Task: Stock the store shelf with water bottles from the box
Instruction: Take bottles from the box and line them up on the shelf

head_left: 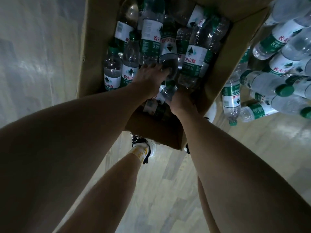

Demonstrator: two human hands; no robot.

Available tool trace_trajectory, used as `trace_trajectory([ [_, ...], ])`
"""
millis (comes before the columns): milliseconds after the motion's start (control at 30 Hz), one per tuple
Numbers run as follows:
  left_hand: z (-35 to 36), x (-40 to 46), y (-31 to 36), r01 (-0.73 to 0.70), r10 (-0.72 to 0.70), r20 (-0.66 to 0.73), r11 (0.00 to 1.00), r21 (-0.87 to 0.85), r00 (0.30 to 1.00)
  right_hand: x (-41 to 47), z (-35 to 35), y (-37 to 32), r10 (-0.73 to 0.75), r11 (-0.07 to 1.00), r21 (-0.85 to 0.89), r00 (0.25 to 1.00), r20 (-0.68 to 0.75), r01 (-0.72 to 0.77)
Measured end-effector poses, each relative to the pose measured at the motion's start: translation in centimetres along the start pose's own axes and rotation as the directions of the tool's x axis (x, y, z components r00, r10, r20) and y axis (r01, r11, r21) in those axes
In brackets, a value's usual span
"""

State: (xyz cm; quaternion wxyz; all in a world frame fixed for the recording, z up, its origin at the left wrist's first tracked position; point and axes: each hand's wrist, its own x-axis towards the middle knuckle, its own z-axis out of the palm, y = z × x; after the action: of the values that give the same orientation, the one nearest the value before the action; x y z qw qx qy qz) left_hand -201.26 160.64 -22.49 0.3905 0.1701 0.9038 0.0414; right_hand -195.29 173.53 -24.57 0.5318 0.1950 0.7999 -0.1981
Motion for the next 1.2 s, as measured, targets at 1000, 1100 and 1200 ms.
trace_trajectory([
  [1000,-60.4,-44.0,4.5,0.057,-0.017,-0.333,0.992,0.11,0.943,-64.2,-42.4,-19.7,-0.489,0.868,-0.15,0.758,-0.433,0.474],
  [1100,-66.6,-48.2,5.6,0.065,0.002,-0.444,0.989,0.136,0.896,-71.5,-46.8,-20.7,-0.542,0.817,-0.135,0.667,-0.511,0.561],
  [1200,-71.7,-51.5,7.1,0.017,0.074,-0.531,0.986,0.164,0.844,-78.2,-50.1,-21.1,-0.548,0.788,-0.117,0.601,-0.581,0.605],
])
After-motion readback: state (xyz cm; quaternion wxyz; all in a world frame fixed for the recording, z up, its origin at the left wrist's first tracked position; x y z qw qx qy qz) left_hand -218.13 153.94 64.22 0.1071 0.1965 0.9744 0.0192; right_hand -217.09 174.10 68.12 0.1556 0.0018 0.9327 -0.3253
